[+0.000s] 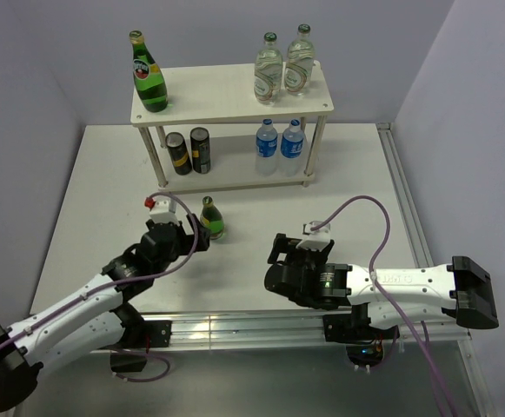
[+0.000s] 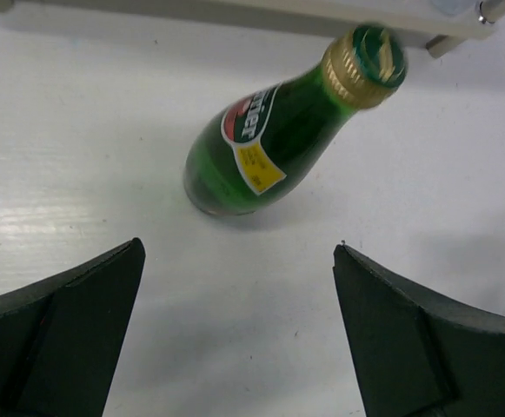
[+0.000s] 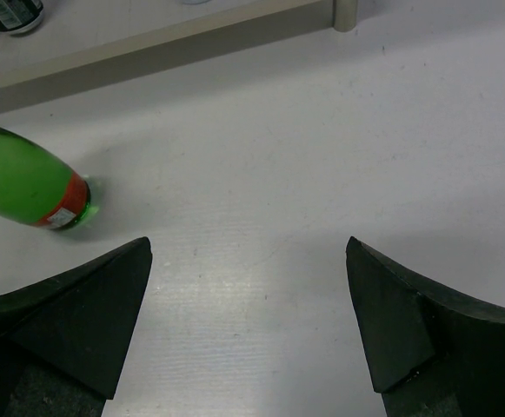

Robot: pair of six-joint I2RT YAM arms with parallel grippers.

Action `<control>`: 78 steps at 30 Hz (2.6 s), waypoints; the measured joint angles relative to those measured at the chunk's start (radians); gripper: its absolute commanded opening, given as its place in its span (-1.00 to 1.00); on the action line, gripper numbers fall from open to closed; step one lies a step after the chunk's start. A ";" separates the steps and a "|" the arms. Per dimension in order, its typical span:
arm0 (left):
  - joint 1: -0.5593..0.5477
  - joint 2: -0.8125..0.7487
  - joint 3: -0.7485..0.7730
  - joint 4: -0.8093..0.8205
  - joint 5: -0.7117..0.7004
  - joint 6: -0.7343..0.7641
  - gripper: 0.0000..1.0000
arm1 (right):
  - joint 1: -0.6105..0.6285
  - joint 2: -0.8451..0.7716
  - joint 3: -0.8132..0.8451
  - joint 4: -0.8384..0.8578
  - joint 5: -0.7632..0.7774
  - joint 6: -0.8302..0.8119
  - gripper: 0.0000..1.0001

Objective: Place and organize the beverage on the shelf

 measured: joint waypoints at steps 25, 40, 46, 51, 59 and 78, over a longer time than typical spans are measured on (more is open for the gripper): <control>-0.049 0.504 -0.212 0.842 -0.140 0.086 0.96 | 0.000 0.017 -0.007 0.034 -0.016 -0.024 1.00; -0.049 0.800 -0.069 1.007 -0.238 0.143 0.88 | -0.009 0.029 -0.007 0.040 -0.020 -0.035 1.00; -0.049 0.879 -0.024 1.039 -0.267 0.175 0.75 | -0.012 0.031 -0.007 0.051 -0.021 -0.042 1.00; -0.049 0.927 0.015 1.059 -0.291 0.209 0.23 | -0.012 0.032 -0.007 0.061 -0.027 -0.053 1.00; -0.048 0.956 0.053 1.056 -0.310 0.247 -0.99 | -0.013 0.032 -0.007 0.064 -0.028 -0.057 1.00; -0.070 0.473 0.375 0.132 -0.312 0.198 -0.99 | -0.014 -0.003 -0.015 0.072 -0.028 -0.059 1.00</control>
